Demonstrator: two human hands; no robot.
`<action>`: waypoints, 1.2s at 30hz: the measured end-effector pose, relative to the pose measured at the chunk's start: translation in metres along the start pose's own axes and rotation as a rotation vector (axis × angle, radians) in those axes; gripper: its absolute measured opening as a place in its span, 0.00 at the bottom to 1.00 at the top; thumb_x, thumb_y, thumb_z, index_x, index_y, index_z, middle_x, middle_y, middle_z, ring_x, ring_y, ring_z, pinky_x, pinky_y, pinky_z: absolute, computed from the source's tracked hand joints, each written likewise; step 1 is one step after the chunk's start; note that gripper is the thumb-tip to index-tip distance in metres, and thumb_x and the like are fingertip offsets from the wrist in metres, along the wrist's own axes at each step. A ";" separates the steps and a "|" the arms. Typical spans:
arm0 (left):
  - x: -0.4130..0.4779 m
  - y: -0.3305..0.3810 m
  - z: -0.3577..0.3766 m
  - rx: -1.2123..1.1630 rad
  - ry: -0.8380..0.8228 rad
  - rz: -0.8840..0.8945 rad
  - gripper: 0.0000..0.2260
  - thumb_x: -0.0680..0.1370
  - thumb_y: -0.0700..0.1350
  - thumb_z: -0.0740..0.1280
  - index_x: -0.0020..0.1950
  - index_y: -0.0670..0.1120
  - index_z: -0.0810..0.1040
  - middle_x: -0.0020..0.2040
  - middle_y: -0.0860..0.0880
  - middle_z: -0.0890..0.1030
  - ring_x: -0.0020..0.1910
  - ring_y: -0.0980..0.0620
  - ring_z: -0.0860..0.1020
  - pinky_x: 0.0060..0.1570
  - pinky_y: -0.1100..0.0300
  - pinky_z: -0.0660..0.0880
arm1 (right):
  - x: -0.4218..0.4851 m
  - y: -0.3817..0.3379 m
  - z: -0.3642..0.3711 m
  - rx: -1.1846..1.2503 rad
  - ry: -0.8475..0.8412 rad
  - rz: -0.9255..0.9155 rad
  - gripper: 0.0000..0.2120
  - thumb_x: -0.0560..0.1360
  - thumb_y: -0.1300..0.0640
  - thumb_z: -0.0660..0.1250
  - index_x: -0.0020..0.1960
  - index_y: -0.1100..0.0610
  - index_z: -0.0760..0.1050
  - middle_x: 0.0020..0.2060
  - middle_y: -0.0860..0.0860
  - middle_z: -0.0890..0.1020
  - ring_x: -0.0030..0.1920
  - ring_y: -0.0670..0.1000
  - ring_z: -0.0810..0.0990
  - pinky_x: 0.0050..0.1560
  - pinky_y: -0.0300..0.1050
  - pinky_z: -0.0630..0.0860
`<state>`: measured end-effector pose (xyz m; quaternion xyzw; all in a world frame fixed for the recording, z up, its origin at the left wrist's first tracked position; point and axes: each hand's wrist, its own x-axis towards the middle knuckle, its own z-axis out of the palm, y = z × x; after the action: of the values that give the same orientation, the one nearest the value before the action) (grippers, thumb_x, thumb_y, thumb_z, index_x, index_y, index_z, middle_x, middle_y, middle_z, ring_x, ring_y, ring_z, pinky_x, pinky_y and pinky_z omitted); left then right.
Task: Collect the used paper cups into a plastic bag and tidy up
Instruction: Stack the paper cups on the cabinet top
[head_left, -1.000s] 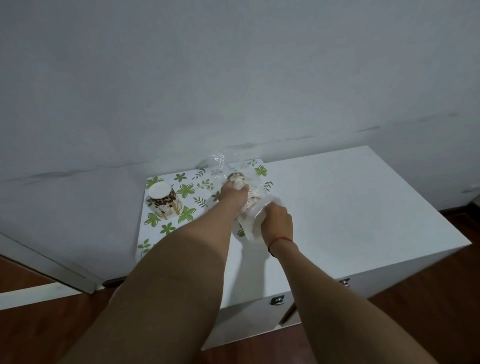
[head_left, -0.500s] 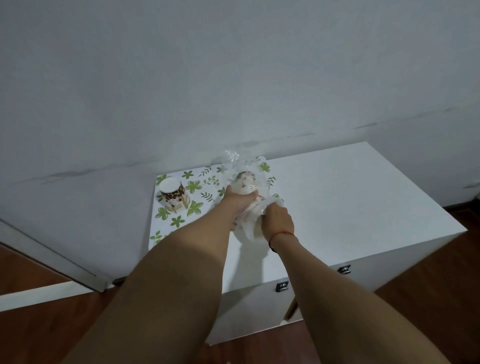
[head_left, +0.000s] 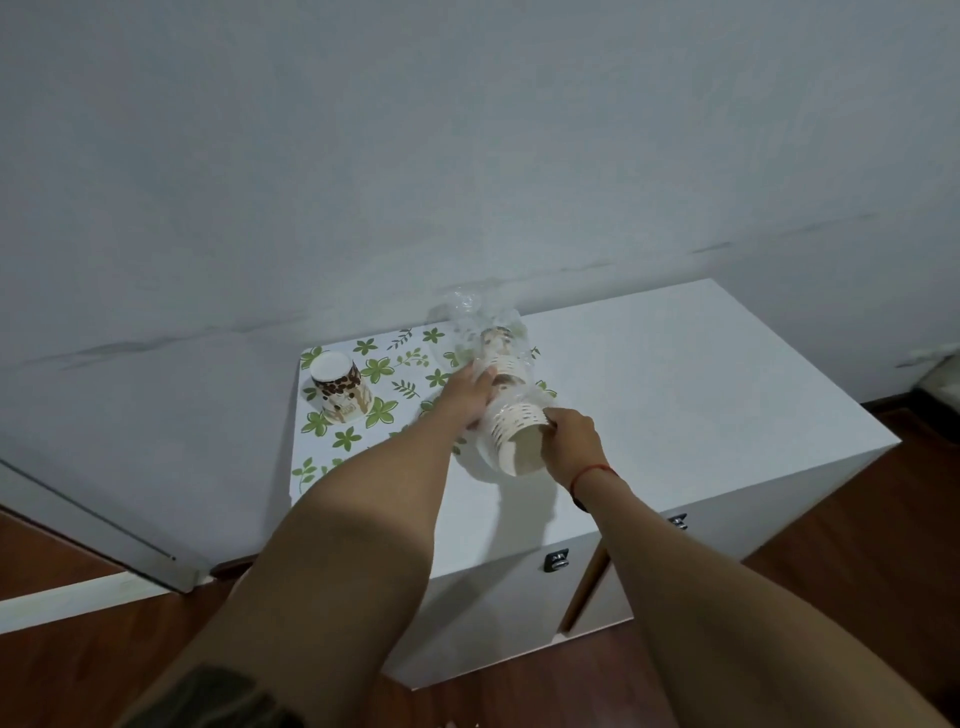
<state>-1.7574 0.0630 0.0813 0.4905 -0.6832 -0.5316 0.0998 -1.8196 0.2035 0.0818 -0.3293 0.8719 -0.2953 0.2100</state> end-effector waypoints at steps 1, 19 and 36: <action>0.001 0.000 -0.002 0.008 0.008 0.001 0.25 0.82 0.55 0.57 0.78 0.50 0.60 0.75 0.44 0.66 0.70 0.40 0.71 0.67 0.43 0.71 | -0.002 0.001 0.000 0.002 -0.004 -0.005 0.10 0.73 0.68 0.53 0.37 0.58 0.68 0.43 0.62 0.79 0.40 0.58 0.70 0.40 0.43 0.64; -0.051 -0.009 -0.018 0.179 0.170 -0.055 0.10 0.70 0.48 0.65 0.41 0.41 0.77 0.39 0.40 0.82 0.33 0.42 0.81 0.34 0.55 0.81 | -0.004 -0.032 -0.003 0.303 -0.186 0.096 0.17 0.77 0.48 0.59 0.55 0.60 0.73 0.47 0.53 0.74 0.49 0.54 0.70 0.47 0.42 0.67; -0.083 -0.016 -0.027 0.103 0.017 -0.171 0.31 0.80 0.64 0.45 0.65 0.43 0.73 0.58 0.39 0.80 0.55 0.40 0.79 0.51 0.49 0.79 | -0.044 -0.040 -0.019 0.489 -0.523 0.102 0.07 0.72 0.60 0.67 0.41 0.51 0.70 0.43 0.52 0.79 0.46 0.53 0.79 0.54 0.50 0.78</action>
<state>-1.6885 0.1113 0.1113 0.5561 -0.6643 -0.4983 0.0343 -1.7812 0.2170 0.1298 -0.2898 0.7076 -0.3899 0.5132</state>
